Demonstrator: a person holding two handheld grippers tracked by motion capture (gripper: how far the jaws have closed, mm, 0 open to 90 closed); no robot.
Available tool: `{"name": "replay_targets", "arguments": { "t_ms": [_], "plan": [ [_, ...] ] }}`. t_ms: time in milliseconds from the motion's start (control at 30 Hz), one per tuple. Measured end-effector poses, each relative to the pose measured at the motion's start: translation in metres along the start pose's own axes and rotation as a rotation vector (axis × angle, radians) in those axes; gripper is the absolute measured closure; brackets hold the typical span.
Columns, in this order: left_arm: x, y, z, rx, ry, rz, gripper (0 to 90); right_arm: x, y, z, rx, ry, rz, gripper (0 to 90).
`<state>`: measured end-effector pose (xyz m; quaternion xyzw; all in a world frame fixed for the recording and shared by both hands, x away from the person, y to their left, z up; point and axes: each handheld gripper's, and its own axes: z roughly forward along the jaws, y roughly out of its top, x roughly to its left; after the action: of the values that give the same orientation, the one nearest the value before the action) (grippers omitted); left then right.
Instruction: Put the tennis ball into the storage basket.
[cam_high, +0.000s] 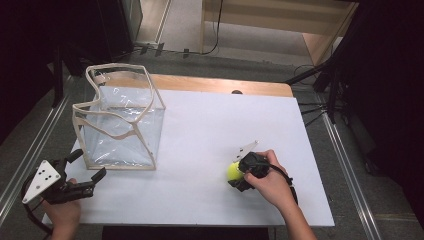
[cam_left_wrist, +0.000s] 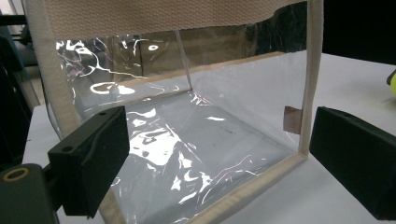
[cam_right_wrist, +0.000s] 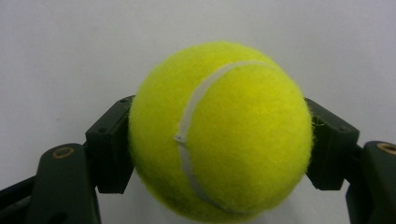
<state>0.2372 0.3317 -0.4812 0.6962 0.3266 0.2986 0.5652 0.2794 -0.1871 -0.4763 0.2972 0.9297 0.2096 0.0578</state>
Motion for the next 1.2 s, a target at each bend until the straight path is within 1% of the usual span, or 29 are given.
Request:
{"name": "replay_targets", "arguments": {
  "t_ms": [33, 100, 167, 267, 300, 367, 467, 500, 567, 633, 667, 700, 733, 767, 800, 833, 867, 900, 933, 967, 1033, 1100, 1133, 1167, 1200],
  "plan": [
    [0.000, 0.000, 0.000, 0.000, 0.000, 0.001, 5.4, 0.000, 0.002, 0.000, 0.002, 0.000, -0.009, 22.9],
    [0.000, 0.000, 0.000, 0.000, 0.000, 0.000, 5.4, 0.001, 0.005, 0.001, -0.005, 0.006, -0.011, 22.9],
    [0.000, 0.000, 0.000, -0.002, -0.001, -0.003, 5.4, 0.002, 0.010, 0.002, 0.004, 0.006, -0.026, 22.9],
    [0.000, 0.000, 0.000, -0.002, -0.001, -0.003, 5.3, 0.003, 0.014, 0.002, -0.003, 0.009, -0.017, 22.9],
    [0.000, 0.000, 0.000, -0.003, -0.001, -0.003, 5.4, 0.003, 0.017, 0.003, -0.004, 0.010, -0.035, 23.0],
    [0.000, 0.000, 0.000, -0.003, -0.001, -0.003, 5.3, 0.004, 0.019, 0.003, -0.008, 0.012, -0.031, 22.9],
    [0.000, 0.000, 0.000, -0.006, -0.001, -0.006, 5.4, 0.005, 0.025, 0.004, -0.009, 0.012, -0.051, 22.9],
    [0.000, 0.000, 0.000, -0.007, -0.002, -0.007, 5.4, 0.006, 0.027, 0.004, -0.007, 0.012, -0.046, 22.9],
    [0.000, 0.000, 0.000, -0.008, -0.002, -0.008, 5.3, 0.007, 0.033, 0.005, -0.008, 0.018, -0.064, 22.9],
    [0.000, 0.000, 0.000, -0.009, -0.003, -0.010, 5.4, 0.007, 0.035, 0.006, -0.009, 0.019, -0.061, 22.9],
    [0.000, 0.000, 0.000, -0.007, -0.002, -0.010, 5.4, 0.007, 0.037, 0.006, -0.009, 0.018, -0.068, 22.9],
    [0.000, 0.000, 0.000, -0.007, -0.002, -0.008, 5.3, 0.008, 0.042, 0.007, -0.011, 0.022, -0.069, 23.0],
    [0.000, 0.000, 0.000, -0.007, -0.002, -0.008, 5.4, 0.008, 0.042, 0.007, -0.011, 0.022, -0.069, 23.0],
    [0.000, 0.000, 0.000, -0.007, -0.002, -0.010, 5.4, 0.009, 0.047, 0.009, -0.015, 0.028, -0.078, 22.9],
    [0.000, 0.000, 0.000, -0.007, -0.002, -0.010, 5.4, 0.009, 0.047, 0.009, -0.015, 0.028, -0.078, 22.9],
    [0.000, 0.000, 0.000, -0.009, -0.003, -0.010, 5.4, 0.011, 0.052, 0.010, -0.009, 0.033, -0.079, 23.0],
    [0.000, 0.000, 0.000, -0.010, -0.004, -0.011, 5.4, 0.011, 0.052, 0.010, -0.009, 0.033, -0.079, 23.0],
    [0.001, 0.000, 0.000, -0.008, -0.003, -0.009, 5.4, 0.012, 0.057, 0.012, -0.010, 0.038, -0.082, 22.9],
    [0.001, 0.000, 0.000, -0.008, -0.003, -0.009, 5.4, 0.012, 0.057, 0.012, -0.010, 0.038, -0.082, 22.9],
    [0.001, 0.000, 0.000, -0.007, -0.003, -0.009, 5.4, 0.012, 0.061, 0.013, -0.013, 0.042, -0.091, 23.0],
    [0.001, 0.000, 0.000, -0.007, -0.003, -0.009, 5.4, 0.012, 0.063, 0.013, -0.013, 0.044, -0.087, 22.9],
    [0.001, 0.000, 0.000, -0.008, -0.004, -0.009, 5.3, 0.013, 0.070, 0.015, -0.018, 0.051, -0.093, 22.9],
    [0.001, 0.000, 0.000, -0.008, -0.004, -0.009, 5.4, 0.013, 0.070, 0.015, -0.018, 0.051, -0.093, 22.9],
    [0.001, 0.000, 0.000, -0.009, -0.004, -0.010, 5.4, 0.013, 0.073, 0.016, -0.020, 0.049, -0.110, 23.0],
    [0.001, 0.000, 0.000, -0.009, -0.004, -0.010, 5.3, 0.014, 0.075, 0.016, -0.018, 0.053, -0.099, 23.0]
  ]
}}
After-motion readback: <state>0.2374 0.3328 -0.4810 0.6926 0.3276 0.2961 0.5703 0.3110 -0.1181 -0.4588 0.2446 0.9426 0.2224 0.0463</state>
